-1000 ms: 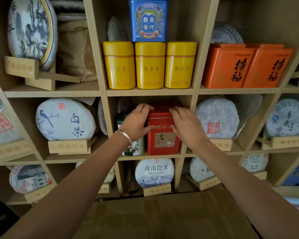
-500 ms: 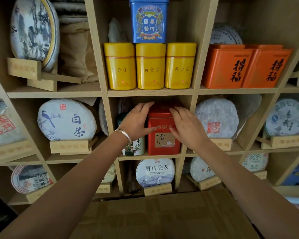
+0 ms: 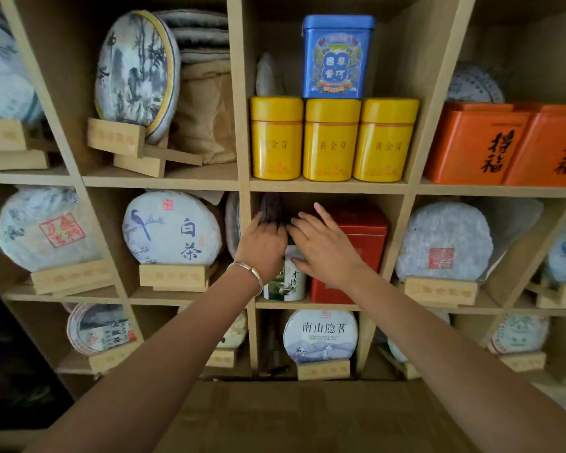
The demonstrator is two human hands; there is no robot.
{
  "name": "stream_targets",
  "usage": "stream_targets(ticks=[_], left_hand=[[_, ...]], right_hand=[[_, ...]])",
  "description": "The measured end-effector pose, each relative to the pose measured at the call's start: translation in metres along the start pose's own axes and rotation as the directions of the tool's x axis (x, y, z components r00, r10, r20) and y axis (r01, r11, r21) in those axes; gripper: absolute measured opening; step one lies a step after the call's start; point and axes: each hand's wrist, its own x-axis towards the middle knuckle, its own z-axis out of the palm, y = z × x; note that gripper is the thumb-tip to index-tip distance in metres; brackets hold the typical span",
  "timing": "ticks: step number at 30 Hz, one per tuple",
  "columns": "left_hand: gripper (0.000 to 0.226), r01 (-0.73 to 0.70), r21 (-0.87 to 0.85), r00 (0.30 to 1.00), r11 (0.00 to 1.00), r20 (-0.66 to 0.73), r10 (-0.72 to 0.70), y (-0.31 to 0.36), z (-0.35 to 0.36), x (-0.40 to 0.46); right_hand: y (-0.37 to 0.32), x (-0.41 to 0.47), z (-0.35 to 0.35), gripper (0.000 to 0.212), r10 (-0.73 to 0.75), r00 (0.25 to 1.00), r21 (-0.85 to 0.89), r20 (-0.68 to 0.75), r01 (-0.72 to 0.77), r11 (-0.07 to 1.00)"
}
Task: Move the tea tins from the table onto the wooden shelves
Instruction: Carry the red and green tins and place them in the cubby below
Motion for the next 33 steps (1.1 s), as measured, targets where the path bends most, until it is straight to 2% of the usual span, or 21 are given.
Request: stream_targets(ticks=[3,7,15,21,33], left_hand=[[0.045,-0.006,-0.019,1.0,1.0,0.0,0.006,-0.002,0.002,0.001],[0.043,-0.012,-0.026,1.0,1.0,-0.003,0.012,-0.004,0.003,0.002],[0.038,-0.028,-0.006,1.0,1.0,0.007,0.028,-0.006,-0.001,0.001],[0.03,-0.026,0.002,1.0,1.0,0.009,0.025,-0.005,-0.001,0.002],[0.041,-0.08,-0.044,0.997,0.996,-0.009,0.08,-0.013,-0.001,0.002]], right_hand=[[-0.002,0.006,0.006,0.05,0.005,0.996,-0.067,0.084,0.0,0.998],[0.0,0.007,0.009,0.041,0.023,0.997,-0.063,0.079,-0.018,0.998],[0.004,0.01,0.014,0.05,-0.006,0.998,0.012,0.068,0.006,1.0],[0.006,0.012,0.018,0.044,-0.017,0.998,0.04,0.053,0.015,0.999],[0.008,0.014,0.015,0.046,-0.001,0.998,0.049,0.071,-0.002,0.999]])
